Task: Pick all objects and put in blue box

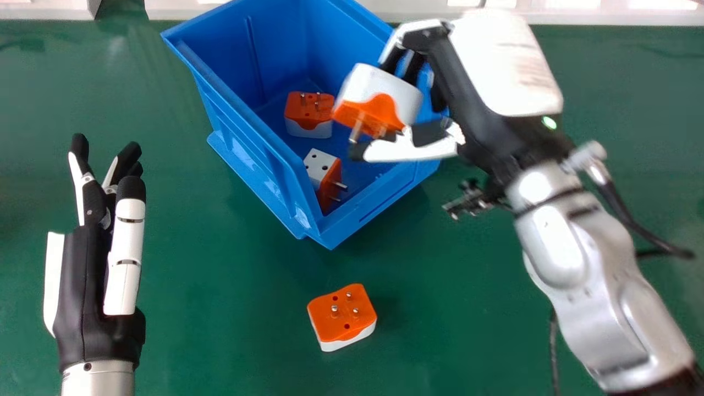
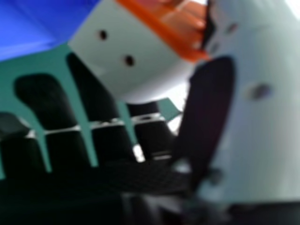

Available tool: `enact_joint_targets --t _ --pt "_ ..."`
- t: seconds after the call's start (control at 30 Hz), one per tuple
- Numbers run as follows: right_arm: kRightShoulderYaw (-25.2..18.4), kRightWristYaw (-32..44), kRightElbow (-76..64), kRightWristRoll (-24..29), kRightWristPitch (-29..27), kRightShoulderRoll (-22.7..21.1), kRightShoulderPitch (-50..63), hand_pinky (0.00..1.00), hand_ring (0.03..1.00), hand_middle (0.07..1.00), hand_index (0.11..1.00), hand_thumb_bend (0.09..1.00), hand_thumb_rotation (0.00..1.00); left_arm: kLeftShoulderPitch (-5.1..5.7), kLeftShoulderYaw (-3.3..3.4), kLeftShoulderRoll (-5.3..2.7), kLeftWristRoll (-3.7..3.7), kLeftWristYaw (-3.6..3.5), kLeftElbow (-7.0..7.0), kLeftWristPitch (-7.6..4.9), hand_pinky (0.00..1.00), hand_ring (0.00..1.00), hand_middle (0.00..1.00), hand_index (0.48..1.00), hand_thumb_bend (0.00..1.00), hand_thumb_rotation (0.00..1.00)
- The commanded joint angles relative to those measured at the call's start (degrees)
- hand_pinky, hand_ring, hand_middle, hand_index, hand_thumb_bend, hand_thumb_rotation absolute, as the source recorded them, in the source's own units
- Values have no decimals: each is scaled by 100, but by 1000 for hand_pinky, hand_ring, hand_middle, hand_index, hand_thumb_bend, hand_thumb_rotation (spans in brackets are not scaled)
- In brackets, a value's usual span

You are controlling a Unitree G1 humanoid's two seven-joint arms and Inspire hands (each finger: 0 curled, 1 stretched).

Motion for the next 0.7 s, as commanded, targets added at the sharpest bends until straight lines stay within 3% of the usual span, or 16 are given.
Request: enact_joint_targets --t 0.0,0.13,0.17,0.3,0.4,0.5,0.57,0.67 --pt "62 -186 487 -90 -134 148 -671 156 231 322 412 283 373 17 -4 1 36 25 -87 -88 997 960 943 962 430 877" --pt "248 -275 1593 -186 -77 415 -1489 125 175 244 260 249 484 55 4 -8 70 42 -93 -125 986 957 940 956 454 872" --pt "289 -272 1879 -202 -46 498 -1699 120 171 240 254 252 473 71 3 -12 67 43 -104 -118 984 957 940 957 451 876" --pt "448 -362 2979 -192 -13 794 -2415 163 233 308 323 279 427 115 17 4 138 72 -100 -153 979 961 946 963 430 913" --pt "598 -422 3821 -197 -23 976 -2919 196 277 359 393 301 312 156 24 10 132 77 -94 -184 973 958 944 959 423 913" --pt "751 -488 4564 -224 62 1137 -3342 280 393 472 472 315 236 213 26 1 114 78 -119 -207 967 957 945 959 397 918" --pt "845 -606 5042 -239 144 1261 -3578 282 396 474 479 433 174 249 31 -10 84 73 -133 -228 966 956 944 957 370 905" --pt "933 -721 5522 -207 227 1398 -3795 240 347 423 481 481 146 301 29 -15 98 80 -154 -255 956 951 940 951 375 901"
